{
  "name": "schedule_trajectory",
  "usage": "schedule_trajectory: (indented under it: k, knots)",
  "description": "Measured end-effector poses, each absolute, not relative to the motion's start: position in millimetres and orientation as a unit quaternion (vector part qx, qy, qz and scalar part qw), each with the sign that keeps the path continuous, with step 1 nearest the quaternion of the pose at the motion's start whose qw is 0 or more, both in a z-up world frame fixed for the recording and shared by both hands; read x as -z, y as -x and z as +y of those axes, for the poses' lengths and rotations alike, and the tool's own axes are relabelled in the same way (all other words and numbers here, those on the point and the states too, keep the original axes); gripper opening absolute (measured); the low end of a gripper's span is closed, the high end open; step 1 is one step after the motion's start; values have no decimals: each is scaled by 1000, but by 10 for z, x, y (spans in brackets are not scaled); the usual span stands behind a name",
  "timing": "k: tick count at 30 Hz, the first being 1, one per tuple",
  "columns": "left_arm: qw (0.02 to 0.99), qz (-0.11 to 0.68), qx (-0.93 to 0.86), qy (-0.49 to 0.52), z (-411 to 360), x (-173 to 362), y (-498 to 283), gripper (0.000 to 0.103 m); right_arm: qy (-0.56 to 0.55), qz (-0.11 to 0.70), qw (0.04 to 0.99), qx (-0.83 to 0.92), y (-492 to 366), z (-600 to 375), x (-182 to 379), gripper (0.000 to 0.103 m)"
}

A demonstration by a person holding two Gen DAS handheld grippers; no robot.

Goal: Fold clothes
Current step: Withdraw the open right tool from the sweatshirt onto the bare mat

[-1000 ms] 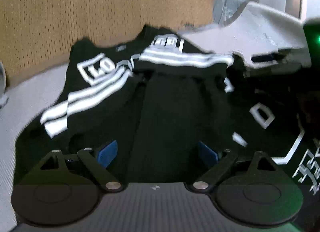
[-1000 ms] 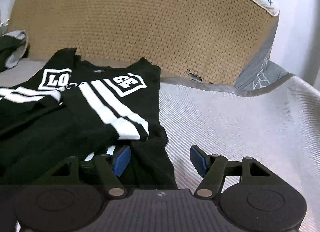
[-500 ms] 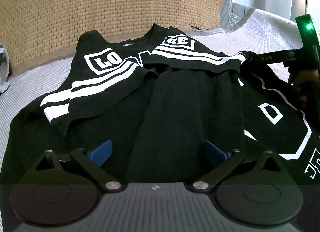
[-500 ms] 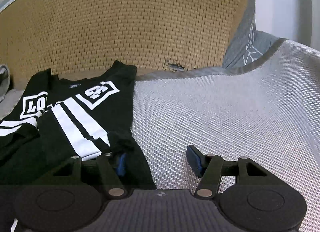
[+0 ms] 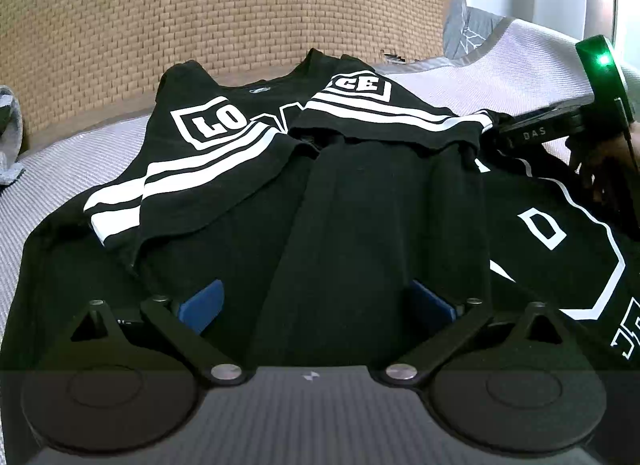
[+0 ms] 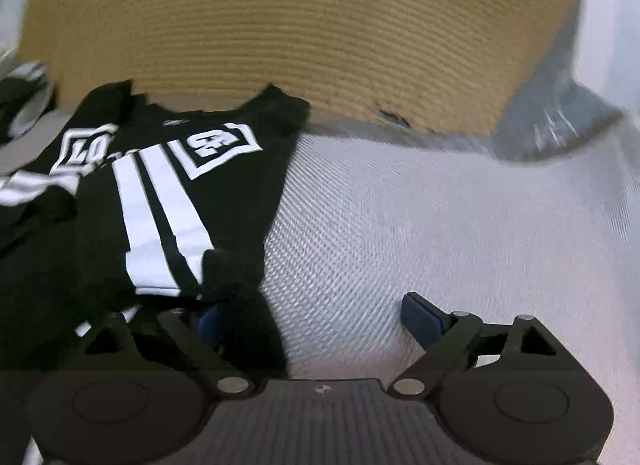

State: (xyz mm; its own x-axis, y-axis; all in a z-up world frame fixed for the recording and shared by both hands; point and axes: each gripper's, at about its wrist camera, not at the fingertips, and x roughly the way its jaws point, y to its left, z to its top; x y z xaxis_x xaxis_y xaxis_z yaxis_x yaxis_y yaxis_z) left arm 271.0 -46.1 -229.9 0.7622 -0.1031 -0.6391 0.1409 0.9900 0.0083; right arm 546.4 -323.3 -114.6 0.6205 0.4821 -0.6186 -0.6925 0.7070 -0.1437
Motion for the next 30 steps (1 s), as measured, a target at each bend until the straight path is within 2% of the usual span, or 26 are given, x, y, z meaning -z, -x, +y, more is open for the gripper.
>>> schedule_trajectory:
  k: [3, 7, 14, 17, 18, 22, 30]
  knots:
    - [939, 337, 66, -25, -455, 2306, -2707, 103, 239, 228, 865, -378, -5406, -3248, 1168, 86]
    - [938, 341, 68, -21, -444, 2303, -2723, 103, 304, 170, 849, -396, -5314, -3160, 1212, 86]
    - [935, 348, 71, -22, -449, 2272, -2742, 103, 225, 242, 839, -433, -5678, -3257, 1191, 90]
    - [934, 350, 65, -17, -431, 2254, -2763, 103, 191, 275, 830, -446, -5814, -3288, 1206, 99]
    - [935, 349, 57, -12, -408, 2247, -2769, 99, 187, 280, 831, -443, -5832, -3285, 1213, 101]
    - [940, 341, 27, 13, -295, 2247, -2772, 96, 190, 274, 836, -436, -5768, -3295, 1203, 103]
    - [943, 333, 24, 4, -306, 2285, -2784, 97, 177, 291, 831, -439, -5839, -3304, 1200, 103]
